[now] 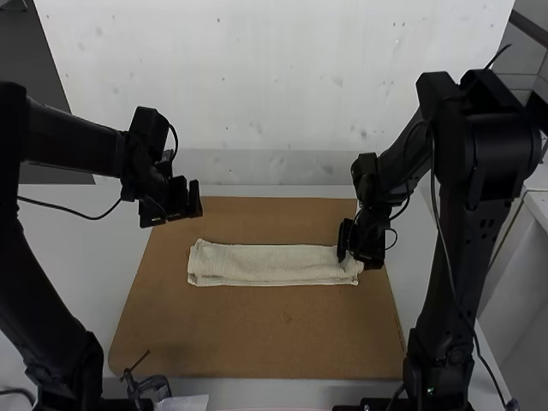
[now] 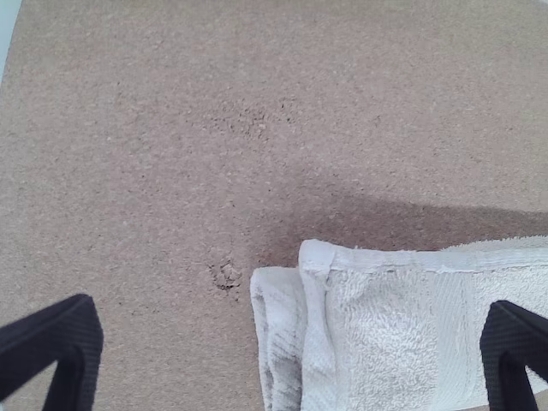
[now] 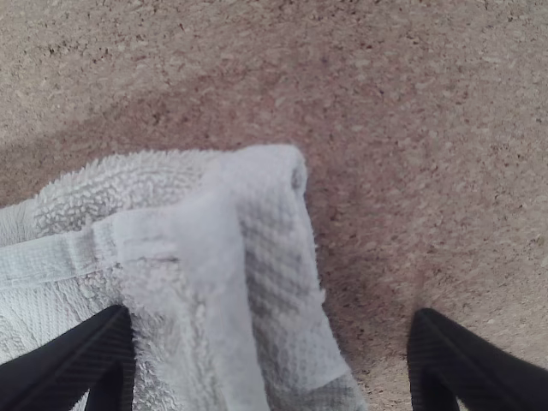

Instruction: Fold the towel.

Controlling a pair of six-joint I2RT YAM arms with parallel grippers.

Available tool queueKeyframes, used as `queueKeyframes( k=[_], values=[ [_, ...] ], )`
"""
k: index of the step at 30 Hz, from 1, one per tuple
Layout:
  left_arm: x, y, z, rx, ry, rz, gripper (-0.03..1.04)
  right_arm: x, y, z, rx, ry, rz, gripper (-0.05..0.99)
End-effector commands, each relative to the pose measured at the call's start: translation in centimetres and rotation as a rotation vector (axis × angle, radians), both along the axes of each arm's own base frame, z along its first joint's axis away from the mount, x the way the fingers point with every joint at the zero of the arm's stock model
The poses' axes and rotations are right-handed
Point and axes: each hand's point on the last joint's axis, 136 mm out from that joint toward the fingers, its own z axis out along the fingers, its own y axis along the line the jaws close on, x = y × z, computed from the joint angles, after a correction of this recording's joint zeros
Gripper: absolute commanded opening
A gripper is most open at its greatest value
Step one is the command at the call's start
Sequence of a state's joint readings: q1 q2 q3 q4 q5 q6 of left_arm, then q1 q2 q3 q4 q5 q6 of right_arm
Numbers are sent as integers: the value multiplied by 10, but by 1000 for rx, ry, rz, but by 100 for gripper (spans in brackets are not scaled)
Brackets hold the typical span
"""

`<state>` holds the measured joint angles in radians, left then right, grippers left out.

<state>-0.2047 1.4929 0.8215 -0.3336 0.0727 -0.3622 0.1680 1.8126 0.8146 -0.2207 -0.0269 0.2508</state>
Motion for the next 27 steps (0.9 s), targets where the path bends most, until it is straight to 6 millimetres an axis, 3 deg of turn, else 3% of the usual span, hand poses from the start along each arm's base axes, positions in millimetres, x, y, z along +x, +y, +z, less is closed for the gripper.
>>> queueKeyframes(
  k=[1, 3, 8, 16, 20, 27],
  values=[
    [0, 7, 6, -2, -23, 3, 99, -8, 2, -17, 11, 71, -26, 52],
    [0, 9, 8, -2, -28, 7, 99, -10, 5, -21, 6, 83, -19, 30],
    [-2, 12, 13, 1, -40, 6, 99, -13, 8, -22, -3, 92, -17, 3],
    [-6, 15, 14, 1, -36, 10, 99, -12, -5, -14, -3, 89, -44, 1],
    [-9, 15, 16, 2, -33, 10, 99, -5, -30, 2, -5, 54, -77, 1],
    [-13, 15, 21, -1, -45, 10, 99, 5, -95, 27, -31, -13, -151, 1]
  ],
)
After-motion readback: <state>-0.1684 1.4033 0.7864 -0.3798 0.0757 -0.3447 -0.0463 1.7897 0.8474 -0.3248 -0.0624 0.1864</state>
